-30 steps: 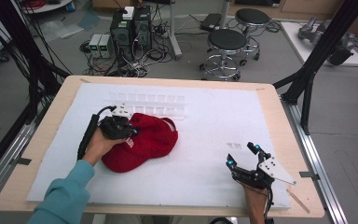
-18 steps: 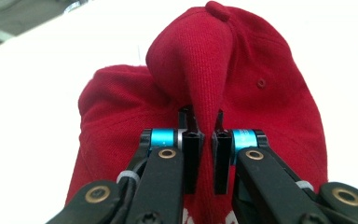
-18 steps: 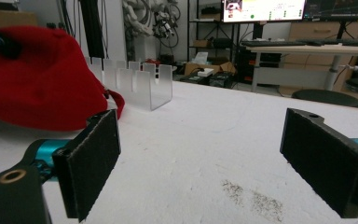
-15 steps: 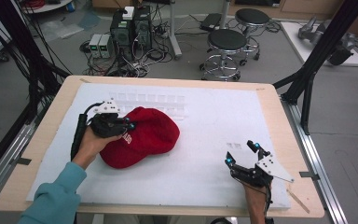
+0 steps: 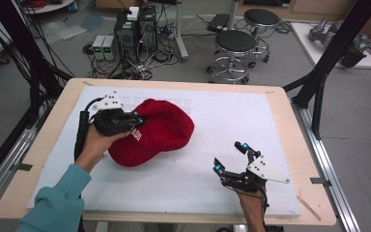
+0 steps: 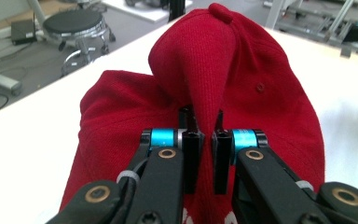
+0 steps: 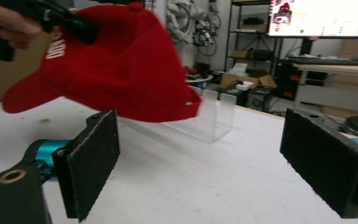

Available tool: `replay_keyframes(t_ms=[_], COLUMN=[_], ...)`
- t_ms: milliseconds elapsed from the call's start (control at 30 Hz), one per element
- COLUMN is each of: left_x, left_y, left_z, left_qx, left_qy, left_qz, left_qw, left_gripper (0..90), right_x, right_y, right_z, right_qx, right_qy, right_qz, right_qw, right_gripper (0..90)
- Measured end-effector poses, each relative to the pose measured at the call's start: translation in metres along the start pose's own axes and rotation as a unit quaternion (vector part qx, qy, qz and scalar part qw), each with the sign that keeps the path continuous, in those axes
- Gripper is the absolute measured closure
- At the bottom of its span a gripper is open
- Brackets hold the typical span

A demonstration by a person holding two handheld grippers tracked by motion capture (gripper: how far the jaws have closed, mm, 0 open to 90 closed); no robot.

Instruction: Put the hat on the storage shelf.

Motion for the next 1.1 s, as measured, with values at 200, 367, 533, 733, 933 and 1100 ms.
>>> replay_keyframes(t_ms=[200, 367, 533, 733, 933, 1100], left_x=[-0.007, -0.015, -0.021, -0.021, -0.024, -0.029], left_y=[-0.006, -0.010, -0.012, -0.016, -0.023, -0.032], left_z=[-0.010, -0.012, -0.016, -0.028, -0.036, -0.042], left_qx=[0.009, 0.013, 0.024, 0.019, 0.013, 0.011], left_qy=[-0.031, -0.046, -0.064, -0.075, -0.082, -0.089], left_qz=[0.010, 0.020, 0.026, 0.029, 0.036, 0.046], left_qw=[0.9994, 0.9987, 0.9973, 0.9966, 0.9959, 0.9949], left_gripper=[86.6, 86.6, 86.6, 86.6, 86.6, 86.6], right_x=[-0.010, -0.018, -0.025, -0.036, -0.051, -0.064], right_y=[0.016, 0.024, 0.034, 0.046, 0.057, 0.065], right_z=[-0.008, -0.012, -0.015, -0.015, -0.016, -0.017], right_qx=[0.010, -0.005, -0.016, -0.030, -0.040, -0.058], right_qy=[0.003, 0.008, 0.018, 0.020, 0.026, 0.029], right_qz=[-0.029, -0.041, -0.064, -0.087, -0.106, -0.126], right_qw=[0.9995, 0.9991, 0.9977, 0.9955, 0.9933, 0.9899], right_gripper=[11.1, 11.1, 11.1, 11.1, 11.1, 15.3])
Point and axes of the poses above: each handheld gripper's, and its own axes: x roughly backward along the jaws, z roughly out of its underside, y roughly to its left, the point moved 3 cm from there along -x, roughly forward along the jaws, and after that the axes turned 1 degree about y, right-handed, at the moved point
